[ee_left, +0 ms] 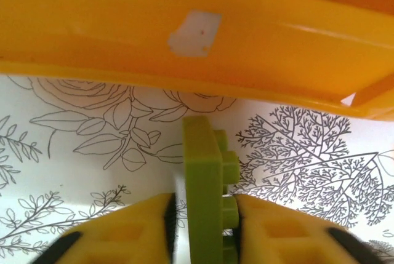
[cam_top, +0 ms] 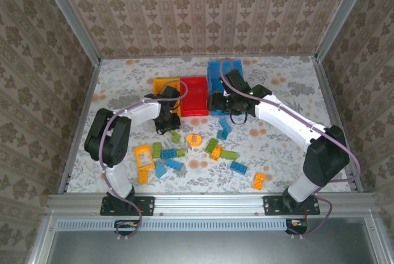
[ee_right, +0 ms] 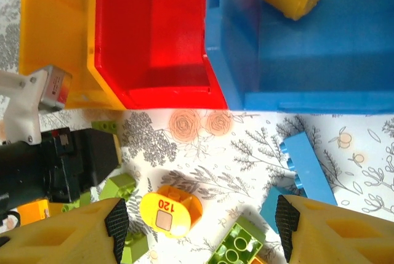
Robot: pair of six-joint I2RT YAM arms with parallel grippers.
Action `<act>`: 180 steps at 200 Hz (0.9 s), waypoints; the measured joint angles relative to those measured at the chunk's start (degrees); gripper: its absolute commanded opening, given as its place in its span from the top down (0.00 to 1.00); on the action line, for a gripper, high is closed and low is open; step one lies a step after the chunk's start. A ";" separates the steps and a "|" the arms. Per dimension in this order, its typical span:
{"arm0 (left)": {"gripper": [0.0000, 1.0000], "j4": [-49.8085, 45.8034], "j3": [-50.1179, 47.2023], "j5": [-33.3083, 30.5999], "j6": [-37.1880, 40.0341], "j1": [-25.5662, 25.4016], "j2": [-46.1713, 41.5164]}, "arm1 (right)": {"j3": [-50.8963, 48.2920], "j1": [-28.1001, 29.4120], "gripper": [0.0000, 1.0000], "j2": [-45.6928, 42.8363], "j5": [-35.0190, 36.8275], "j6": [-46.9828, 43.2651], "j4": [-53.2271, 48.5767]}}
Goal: Sort the legos into containers by color
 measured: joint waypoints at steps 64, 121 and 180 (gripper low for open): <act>0.85 -0.33 -0.02 -1.81 0.59 -0.13 -0.44 | -0.46 0.31 0.34 -0.39 -1.42 -0.22 1.27; 0.85 -6.84 2.67 -5.14 3.21 -1.03 -9.38 | -0.83 2.36 0.35 -1.64 -4.42 -2.58 6.38; 0.84 -7.91 19.21 -5.51 10.27 5.40 -1.44 | -1.07 4.37 0.33 -2.19 -6.36 -3.37 11.61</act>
